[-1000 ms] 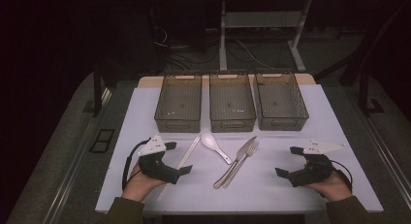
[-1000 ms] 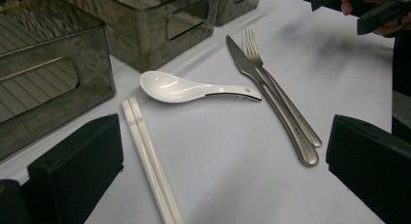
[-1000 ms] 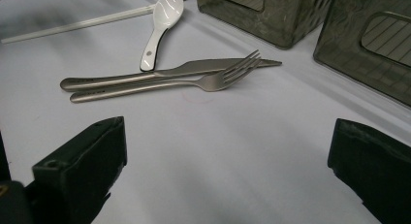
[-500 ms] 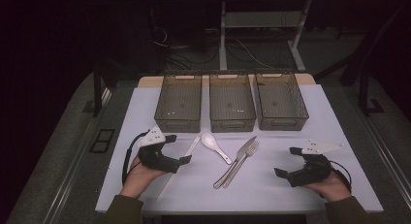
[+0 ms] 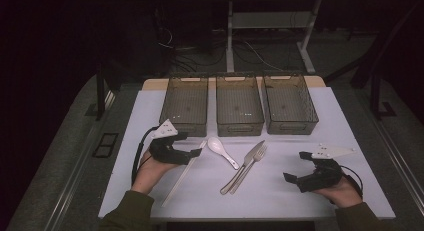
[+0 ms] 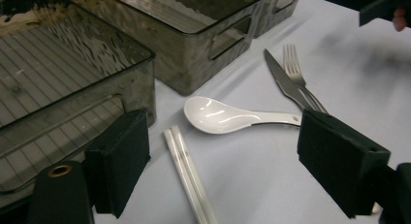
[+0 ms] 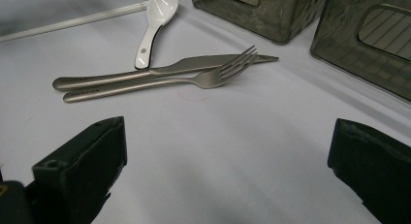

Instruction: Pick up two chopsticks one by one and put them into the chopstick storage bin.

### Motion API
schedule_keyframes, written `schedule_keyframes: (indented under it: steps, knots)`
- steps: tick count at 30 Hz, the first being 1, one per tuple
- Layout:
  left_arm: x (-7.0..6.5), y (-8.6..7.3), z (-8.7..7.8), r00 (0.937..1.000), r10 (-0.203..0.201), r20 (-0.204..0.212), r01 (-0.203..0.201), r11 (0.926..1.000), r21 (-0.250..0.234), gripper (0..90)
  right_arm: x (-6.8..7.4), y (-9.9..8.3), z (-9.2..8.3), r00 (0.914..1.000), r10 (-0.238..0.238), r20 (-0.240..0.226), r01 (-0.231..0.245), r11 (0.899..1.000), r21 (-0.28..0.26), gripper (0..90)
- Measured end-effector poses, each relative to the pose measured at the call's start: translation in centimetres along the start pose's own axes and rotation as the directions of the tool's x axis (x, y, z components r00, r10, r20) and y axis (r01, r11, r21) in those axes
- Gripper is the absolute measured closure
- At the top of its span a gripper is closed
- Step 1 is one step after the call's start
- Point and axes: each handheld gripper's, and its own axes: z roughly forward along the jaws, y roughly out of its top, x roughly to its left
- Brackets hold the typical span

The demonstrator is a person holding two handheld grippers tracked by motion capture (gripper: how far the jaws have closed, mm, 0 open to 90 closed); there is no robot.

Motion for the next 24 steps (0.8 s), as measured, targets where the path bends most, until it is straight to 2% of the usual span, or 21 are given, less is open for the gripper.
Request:
schedule_keyframes:
  steps: [2, 7, 11, 14, 18, 21, 24]
  knots:
    - [0.2, -0.1, 0.3, 0.9998, -0.010, -0.016, 0.010, 1.0000, -0.001, 23.0, 0.0, 0.0, 0.0, 1.0000, 0.001, 0.003, -0.001, 1.000, -0.003, 0.5]
    - [0.6, -0.3, 0.9, 0.9989, -0.029, -0.036, 0.030, 0.9988, 0.039, 28.7, 0.0, 0.0, 0.0, 1.0000, 0.003, -0.001, -0.003, 1.000, 0.003, 0.5]
    - [0.7, -0.5, 1.3, 0.9982, -0.020, -0.056, 0.024, 0.9969, 0.075, 35.8, 0.1, 0.0, 0.1, 1.0000, -0.003, 0.000, 0.003, 1.000, 0.003, 0.5]
    - [0.6, -0.7, 1.6, 0.9981, -0.010, -0.062, 0.016, 0.9947, 0.101, 38.8, 0.1, 0.0, 0.1, 1.0000, -0.004, -0.001, 0.004, 1.000, 0.005, 0.5]
    - [0.5, -0.8, 1.9, 0.9985, 0.000, -0.055, 0.007, 0.9913, 0.132, 48.3, 0.1, 0.0, 0.1, 1.0000, -0.004, 0.000, 0.004, 1.000, 0.006, 0.5]
    - [0.5, -0.9, 2.0, 0.9983, 0.014, -0.056, -0.004, 0.9849, 0.173, 52.0, 0.1, 0.0, 0.1, 1.0000, 0.001, 0.001, -0.001, 1.000, 0.009, 0.5]
    - [0.6, -1.1, 2.2, 0.9985, -0.011, -0.053, 0.021, 0.9828, 0.184, 57.3, 0.1, 0.0, 0.1, 1.0000, 0.002, 0.001, -0.002, 1.000, 0.011, 0.5]
